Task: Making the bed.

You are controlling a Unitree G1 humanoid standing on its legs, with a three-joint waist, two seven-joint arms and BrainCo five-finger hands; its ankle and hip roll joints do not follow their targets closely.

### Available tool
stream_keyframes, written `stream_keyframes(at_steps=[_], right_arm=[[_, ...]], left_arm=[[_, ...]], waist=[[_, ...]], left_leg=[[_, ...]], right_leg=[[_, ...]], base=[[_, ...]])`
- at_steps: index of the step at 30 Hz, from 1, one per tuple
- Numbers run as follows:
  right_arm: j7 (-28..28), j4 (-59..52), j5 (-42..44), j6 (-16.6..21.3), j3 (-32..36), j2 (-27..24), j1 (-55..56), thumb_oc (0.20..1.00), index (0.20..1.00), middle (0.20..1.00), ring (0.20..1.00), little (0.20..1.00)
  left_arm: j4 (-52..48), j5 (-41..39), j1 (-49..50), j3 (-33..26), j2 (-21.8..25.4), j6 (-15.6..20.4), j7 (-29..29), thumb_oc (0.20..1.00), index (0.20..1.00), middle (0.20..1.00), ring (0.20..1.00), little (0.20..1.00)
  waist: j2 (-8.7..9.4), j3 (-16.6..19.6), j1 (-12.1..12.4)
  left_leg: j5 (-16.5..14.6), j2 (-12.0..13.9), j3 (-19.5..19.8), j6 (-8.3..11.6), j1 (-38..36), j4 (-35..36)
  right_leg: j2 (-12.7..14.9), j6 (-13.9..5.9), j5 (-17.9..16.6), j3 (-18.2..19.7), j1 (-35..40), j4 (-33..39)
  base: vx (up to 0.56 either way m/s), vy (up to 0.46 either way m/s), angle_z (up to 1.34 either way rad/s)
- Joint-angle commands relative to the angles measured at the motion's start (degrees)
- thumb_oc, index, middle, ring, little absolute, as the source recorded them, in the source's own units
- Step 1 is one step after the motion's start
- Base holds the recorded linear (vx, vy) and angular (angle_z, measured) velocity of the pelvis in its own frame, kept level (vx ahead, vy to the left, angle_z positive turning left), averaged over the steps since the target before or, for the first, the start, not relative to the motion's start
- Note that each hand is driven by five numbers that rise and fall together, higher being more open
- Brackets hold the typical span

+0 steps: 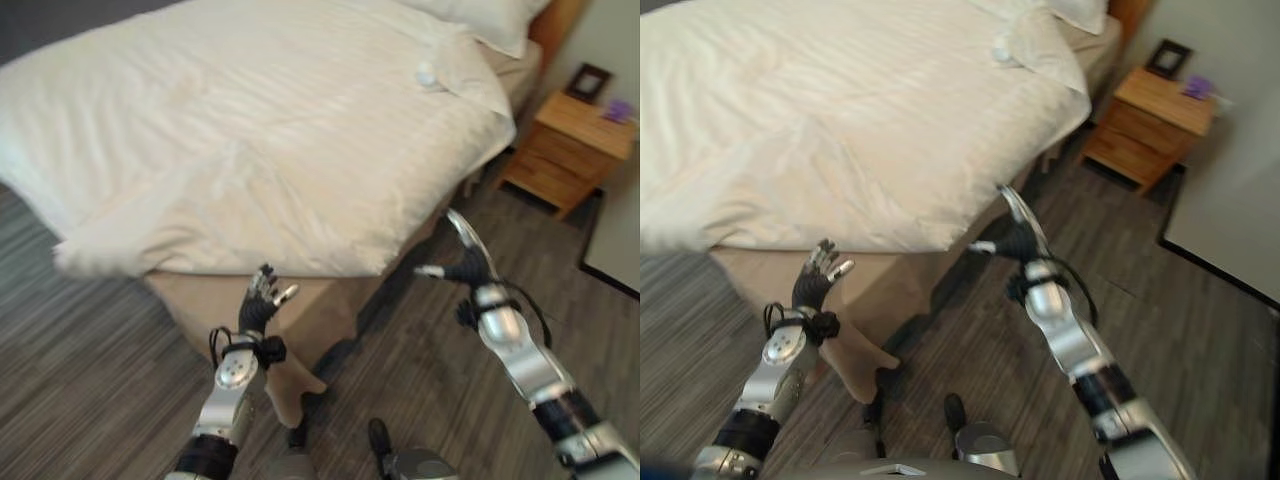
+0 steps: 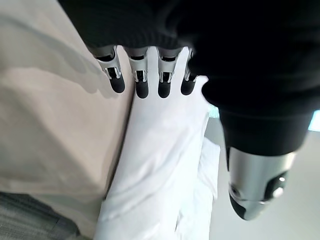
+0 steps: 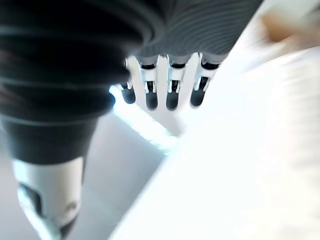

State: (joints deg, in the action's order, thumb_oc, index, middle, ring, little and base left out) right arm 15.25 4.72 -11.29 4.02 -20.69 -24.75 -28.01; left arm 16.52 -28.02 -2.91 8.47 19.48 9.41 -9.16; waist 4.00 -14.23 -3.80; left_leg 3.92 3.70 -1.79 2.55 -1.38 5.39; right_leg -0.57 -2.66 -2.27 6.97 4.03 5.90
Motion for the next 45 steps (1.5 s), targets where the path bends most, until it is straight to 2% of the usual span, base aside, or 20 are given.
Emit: stream_keyframes(at_steps=[1, 3, 6, 8, 10, 15, 22, 23, 25, 27, 31, 35, 41, 42, 44, 45], right_arm=[[0.7, -1.4, -1.3, 2.2, -0.5, 2.4, -4.6, 1.0, 1.0, 1.0, 1.0, 1.0], [0.9, 0.6, -1.8, 1.6, -1.4, 3.1, -6.5, 1.0, 1.0, 1.0, 1.0, 1.0], [1.6, 4.4, -1.2, 1.3, -1.5, 3.6, -4.9, 1.0, 1.0, 1.0, 1.0, 1.0], [1.8, 7.2, -0.5, 1.5, -1.6, 3.8, -3.1, 1.0, 1.0, 1.0, 1.0, 1.0], [0.5, 11.1, 1.3, 1.3, -2.5, 4.0, -1.4, 1.0, 1.0, 1.0, 1.0, 1.0], [-0.4, 14.6, 3.3, 1.1, -3.4, 3.4, -2.3, 1.0, 1.0, 1.0, 1.0, 1.0], [-1.2, 16.0, 5.4, 1.1, -3.8, 3.1, -4.1, 1.0, 1.0, 1.0, 1.0, 1.0], [-3.4, 17.7, 13.5, -3.8, 20.0, -0.4, 23.9, 1.0, 1.0, 1.0, 1.0, 1.0], [-2.9, 17.8, 13.5, -4.0, 19.1, 0.4, 22.9, 1.0, 1.0, 1.0, 1.0, 1.0], [-3.0, 17.9, 13.0, -4.0, 18.3, 0.4, 23.0, 1.0, 1.0, 1.0, 1.0, 1.0], [-4.0, 15.7, 11.4, -3.8, 17.0, -1.4, 23.0, 1.0, 1.0, 1.0, 1.0, 1.0], [-5.8, 11.3, 9.8, -3.2, 17.1, -4.6, 23.4, 1.0, 1.0, 1.0, 1.0, 1.0], [-7.9, 7.5, 9.2, -1.4, 17.7, -8.0, 25.9, 1.0, 1.0, 1.0, 1.0, 1.0], [-8.1, 7.3, 8.6, -1.2, 17.5, -8.4, 26.6, 1.0, 1.0, 1.0, 1.0, 1.0], [-8.1, 7.3, 7.8, -0.8, 17.1, -9.6, 26.8, 1.0, 1.0, 1.0, 1.0, 1.0], [-8.1, 7.3, 7.4, -0.6, 17.0, -10.1, 27.2, 1.0, 1.0, 1.0, 1.0, 1.0]], left_arm=[[1.7, 1.7, -1.9, -0.1, 4.9, 0.9, 0.0, 1.0, 1.0, 1.0, 1.0, 1.0], [1.5, 2.7, -0.5, -1.3, 5.1, 1.5, -1.2, 1.0, 1.0, 1.0, 1.0, 1.0], [-4.8, 5.2, -0.3, -4.7, 7.3, 3.7, -4.4, 1.0, 1.0, 1.0, 1.0, 1.0], [-7.0, 9.5, -1.7, -7.2, 9.2, 4.5, -7.6, 1.0, 1.0, 1.0, 1.0, 1.0], [-5.9, 15.7, -4.6, -9.1, 11.4, 3.6, -10.9, 1.0, 1.0, 1.0, 1.0, 1.0], [-3.7, 21.0, -6.4, -10.4, 15.0, 2.1, -12.6, 1.0, 1.0, 1.0, 1.0, 1.0], [-3.7, 21.2, -7.7, -10.3, 16.6, 2.4, -12.2, 1.0, 1.0, 1.0, 1.0, 1.0], [1.4, 17.4, 7.5, -13.2, 5.9, -4.0, -5.4, 1.0, 1.0, 1.0, 1.0, 1.0], [1.6, 18.0, 6.9, -13.3, 6.1, -4.2, -5.9, 1.0, 1.0, 1.0, 1.0, 1.0], [1.1, 18.4, 6.4, -13.9, 6.4, -4.0, -6.5, 1.0, 1.0, 1.0, 1.0, 1.0], [-0.6, 19.1, 5.7, -16.5, 7.3, -2.7, -8.6, 1.0, 1.0, 1.0, 1.0, 1.0], [-2.5, 20.4, 6.7, -19.2, 7.9, -1.8, -9.4, 1.0, 1.0, 1.0, 1.0, 1.0], [-4.3, 24.1, 5.0, -23.5, 12.1, -0.4, -13.4, 1.0, 1.0, 1.0, 1.0, 1.0], [-3.9, 25.0, 4.0, -24.2, 13.5, -0.6, -14.5, 1.0, 1.0, 1.0, 1.0, 1.0], [-2.4, 27.6, -0.7, -23.6, 16.9, -1.4, -16.6, 1.0, 1.0, 1.0, 1.0, 1.0], [-1.3, 28.7, -2.6, -23.0, 17.9, -1.8, -17.1, 1.0, 1.0, 1.0, 1.0, 1.0]], waist=[[3.37, 1.7, 2.3], [3.03, 2.8, 2.8], [2.71, 3.4, 3.3], [2.68, 3.6, 3.5], [2.6, 3.8, 4.0], [2.48, 3.8, 4.5], [2.39, 4.0, 4.6], [0.07, 2.3, 2.3], [0.04, 2.7, 2.6], [-0.09, 3.0, 2.0], [0.28, 3.6, 2.6], [-0.31, 5.0, 2.7], [-2.08, 5.6, 1.8], [-2.39, 5.2, 1.5], [-2.52, 2.7, 1.1], [-2.35, 2.3, 0.8]], left_leg=[[-5.6, -1.5, -0.8, -1.22, -3.7, -0.4], [-6.3, -1.2, -1.3, -1.27, -4.8, -0.4], [-6.5, -1.2, -0.8, -1.09, -5.3, -0.4], [-6.6, -1.5, -0.3, -1.07, -5.4, -0.4], [-6.7, -1.5, 0.3, -0.8, -5.5, -0.4], [-6.6, -1.4, 0.6, -0.49, -5.5, -0.4], [-6.6, -1.2, 1.0, -0.29, -5.4, -0.4], [-4.2, 4.7, -8.3, 2.37, -2.1, -0.4], [-4.5, 4.6, -8.5, 2.61, -2.0, -0.4], [-4.9, 4.0, -7.4, 2.7, -2.8, -0.4], [-5.2, 4.4, -6.8, 3.55, -4.0, -0.4], [-4.6, 6.1, -7.5, 4.92, -4.3, -0.4], [-3.0, 8.1, -7.6, 6.53, -4.6, -0.4], [-2.6, 8.4, -7.6, 6.71, -4.3, -1.8], [-1.6, 8.0, -5.7, 7.42, 0.2, -11.4], [-1.5, 7.6, -5.2, 7.48, 1.8, -13.2]], right_leg=[[3.9, -5.09, -4.0, 4.3, -5.9, -1.4], [4.1, -4.86, -4.4, 4.3, -5.0, -1.0], [4.4, -4.63, -3.9, 3.6, -3.9, -0.9], [4.6, -4.59, -3.6, 3.1, -3.2, -0.9], [4.9, -4.66, -3.2, 2.7, -2.7, -0.9], [5.1, -4.58, -2.8, 2.2, -2.2, -0.9], [5.5, -4.57, -2.3, 1.5, -1.6, -0.9], [11.0, -8.64, -1.2, -13.2, -11.2, -15.8], [11.3, -7.54, -1.0, -14.2, -10.8, -11.5], [9.8, -6.81, -2.1, -12.9, -11.8, -6.2], [9.2, -7.22, -4.6, -11.2, -10.0, -1.4], [8.9, -6.75, -3.7, -12.3, -8.5, -0.9], [7.5, -5.59, -1.2, -13.3, -6.8, -0.9], [7.2, -5.03, -0.5, -13.2, -6.4, -0.9], [7.4, -4.13, -0.2, -13.5, -5.7, -0.9], [7.7, -3.88, 0.3, -14.0, -5.7, -0.9]], base=[[0.14, -0.031, 0.4], [0.17, -0.025, -0.03], [0.11, -0.007, 0.01], [0.07, -0.027, 0.04], [0.05, -0.032, 0.09], [0.03, -0.02, 0.08], [0.02, -0.006, 0.04], [0.03, -0.018, 0.09], [0.1, -0.031, 0.63], [0.16, -0.034, 0.47], [0.14, -0.145, -0.04], [0.11, -0.139, -0.06], [0.08, -0.108, 0.05], [0.06, -0.126, -0.01], [-0.02, -0.12, -0.06], [-0.02, -0.068, -0.03]])
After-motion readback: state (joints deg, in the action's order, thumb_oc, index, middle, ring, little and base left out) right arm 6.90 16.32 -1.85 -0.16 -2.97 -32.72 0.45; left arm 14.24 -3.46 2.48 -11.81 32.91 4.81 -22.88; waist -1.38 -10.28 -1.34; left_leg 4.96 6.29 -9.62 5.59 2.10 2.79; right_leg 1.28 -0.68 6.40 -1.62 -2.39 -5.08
